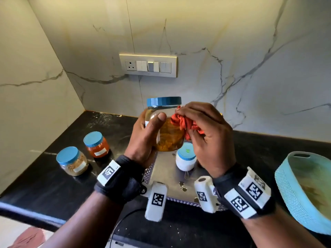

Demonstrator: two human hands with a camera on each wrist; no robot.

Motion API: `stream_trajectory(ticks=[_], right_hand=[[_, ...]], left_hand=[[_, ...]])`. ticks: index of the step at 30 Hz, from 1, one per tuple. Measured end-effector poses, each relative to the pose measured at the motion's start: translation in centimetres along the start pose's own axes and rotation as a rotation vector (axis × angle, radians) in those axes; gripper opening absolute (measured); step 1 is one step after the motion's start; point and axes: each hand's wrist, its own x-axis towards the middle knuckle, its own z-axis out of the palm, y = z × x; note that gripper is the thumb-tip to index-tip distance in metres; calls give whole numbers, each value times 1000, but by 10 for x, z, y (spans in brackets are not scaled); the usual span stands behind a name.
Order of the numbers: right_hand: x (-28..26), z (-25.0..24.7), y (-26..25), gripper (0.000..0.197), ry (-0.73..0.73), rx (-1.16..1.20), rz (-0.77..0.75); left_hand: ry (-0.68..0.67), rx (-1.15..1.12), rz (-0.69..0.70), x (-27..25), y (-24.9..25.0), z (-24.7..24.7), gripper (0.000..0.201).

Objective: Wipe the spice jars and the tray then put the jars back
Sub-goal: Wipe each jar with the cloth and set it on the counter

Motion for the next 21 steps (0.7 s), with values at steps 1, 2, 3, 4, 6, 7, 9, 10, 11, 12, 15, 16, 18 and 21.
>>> stream_trajectory(ticks=[1,2,3,4,6,7,9,10,11,12,15,16,18,21], right_hand=[[-10,1,-5,34,-27,-18,-42],[-20,1,-10,32,-52,-37,-92],[-26,1,-12,32,-70,-45,-128],[-27,1,-11,32,-75,-41,-137],[-14,1,-1,35,-37,-9,-88],[-5,1,6,35,-4,9,-53],[11,4,14,37,49,25,2],[13,8,13,35,53,26,16],[11,11,11,33,44,26,12],[3,15,6,33,16,21,-5],[-26,22,-4,31,-83,6,-117],[-26,22,-3,32,-98,10,-130],[-13,20,5,35,-61,42,-80],[18,21,18,35,74,97,68]], left_hand=[[6,-2,3,1,2,-2,111],[8,2,8,1,2,-4,109],[12,10,13,1,2,-6,108],[20,22,15,1,1,-6,106],[32,55,22,-2,-1,-5,101],[39,77,29,-2,-1,-4,99],[58,118,52,0,1,-3,97],[62,111,54,2,2,-3,98],[57,80,49,5,4,-4,102],[49,38,41,7,7,-7,106],[29,-39,32,10,10,-14,106],[23,-52,28,9,9,-17,105],[-12,-78,18,8,3,-18,102],[-65,-98,13,9,5,-12,99]])
